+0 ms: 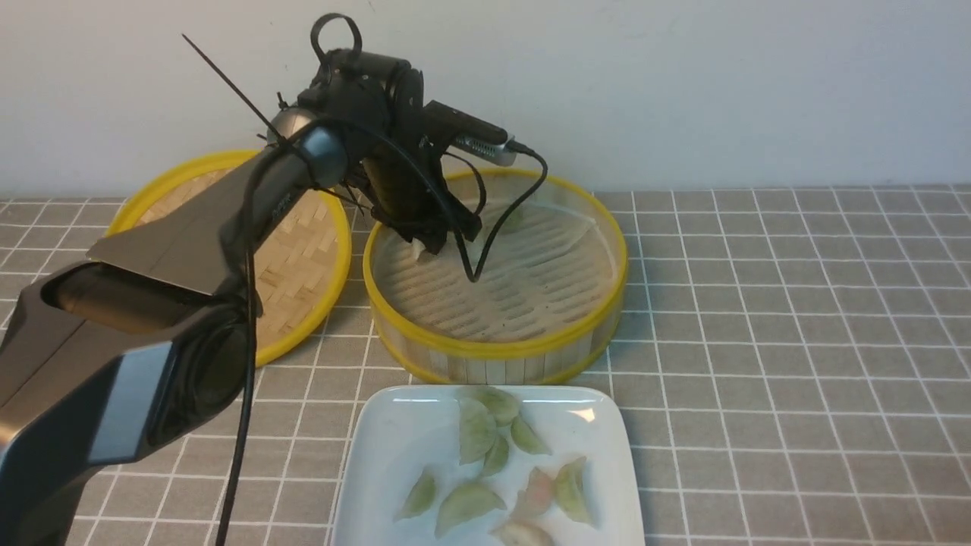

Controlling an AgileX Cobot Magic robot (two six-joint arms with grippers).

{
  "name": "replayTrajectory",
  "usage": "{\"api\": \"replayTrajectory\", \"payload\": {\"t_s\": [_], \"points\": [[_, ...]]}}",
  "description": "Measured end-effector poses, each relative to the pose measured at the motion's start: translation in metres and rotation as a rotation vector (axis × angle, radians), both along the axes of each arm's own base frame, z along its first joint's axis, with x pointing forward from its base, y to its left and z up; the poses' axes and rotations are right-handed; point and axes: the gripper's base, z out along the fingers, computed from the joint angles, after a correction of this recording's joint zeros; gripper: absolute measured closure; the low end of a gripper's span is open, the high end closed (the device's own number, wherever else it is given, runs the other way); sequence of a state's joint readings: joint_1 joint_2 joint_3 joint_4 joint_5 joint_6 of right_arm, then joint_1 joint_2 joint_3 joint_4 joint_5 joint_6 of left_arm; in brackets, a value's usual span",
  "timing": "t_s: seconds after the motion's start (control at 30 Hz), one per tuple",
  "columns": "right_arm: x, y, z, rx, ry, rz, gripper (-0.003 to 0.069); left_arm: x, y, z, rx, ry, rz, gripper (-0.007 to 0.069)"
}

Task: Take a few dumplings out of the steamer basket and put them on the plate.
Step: Use the left arm to put the dumpling into the plate

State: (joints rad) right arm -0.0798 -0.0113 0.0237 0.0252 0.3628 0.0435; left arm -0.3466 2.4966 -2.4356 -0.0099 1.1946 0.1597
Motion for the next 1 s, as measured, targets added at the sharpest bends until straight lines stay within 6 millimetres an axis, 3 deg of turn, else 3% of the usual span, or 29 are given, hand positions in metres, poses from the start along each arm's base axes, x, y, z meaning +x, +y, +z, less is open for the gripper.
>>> {"api": "replayTrajectory", "payload": {"t_s": [0.03,0.13,0.3,0.47,0.53,0.6,0.63,0.77,0.8,0.87,0.97,1.0], "points": [[0.0,0.0,0.0,0.0,0.0,0.0,0.0672,-0.001,0.0,0.003,-0.001,0.004,0.0,0.0408],[0.0,0.0,0.0,0.0,0.0,0.0,0.0672,-0.013,0.002,0.082,-0.087,-0.144,-0.004,0.0408],[0.0,0.0,0.0,0.0,0.0,0.0,0.0672,-0.058,0.006,0.183,-0.272,-0.285,-0.043,0.0408],[0.0,0.0,0.0,0.0,0.0,0.0,0.0672,-0.098,0.013,0.228,-0.362,-0.302,-0.071,0.0408],[0.0,0.0,0.0,0.0,0.0,0.0,0.0672,-0.121,0.02,0.232,-0.35,-0.259,-0.068,0.0408],[0.0,0.0,0.0,0.0,0.0,0.0,0.0672,-0.142,0.025,0.224,-0.328,-0.19,-0.066,0.0408],[0.0,0.0,0.0,0.0,0.0,0.0,0.0672,-0.144,0.025,0.217,-0.319,-0.162,-0.064,0.0408],[0.0,0.0,0.0,0.0,0.0,0.0,0.0672,-0.207,0.026,0.16,-0.255,0.096,-0.097,0.0408],[0.0,0.0,0.0,0.0,0.0,0.0,0.0672,-0.211,0.026,0.159,-0.256,0.102,-0.1,0.0408],[0.0,0.0,0.0,0.0,0.0,0.0,0.0672,-0.237,0.019,0.112,-0.224,0.227,-0.121,0.0408],[0.0,0.0,0.0,0.0,0.0,0.0,0.0672,-0.251,0.01,0.066,-0.202,0.229,-0.151,0.0408],[0.0,0.0,0.0,0.0,0.0,0.0,0.0672,-0.251,0.01,0.064,-0.201,0.225,-0.153,0.0408]]}}
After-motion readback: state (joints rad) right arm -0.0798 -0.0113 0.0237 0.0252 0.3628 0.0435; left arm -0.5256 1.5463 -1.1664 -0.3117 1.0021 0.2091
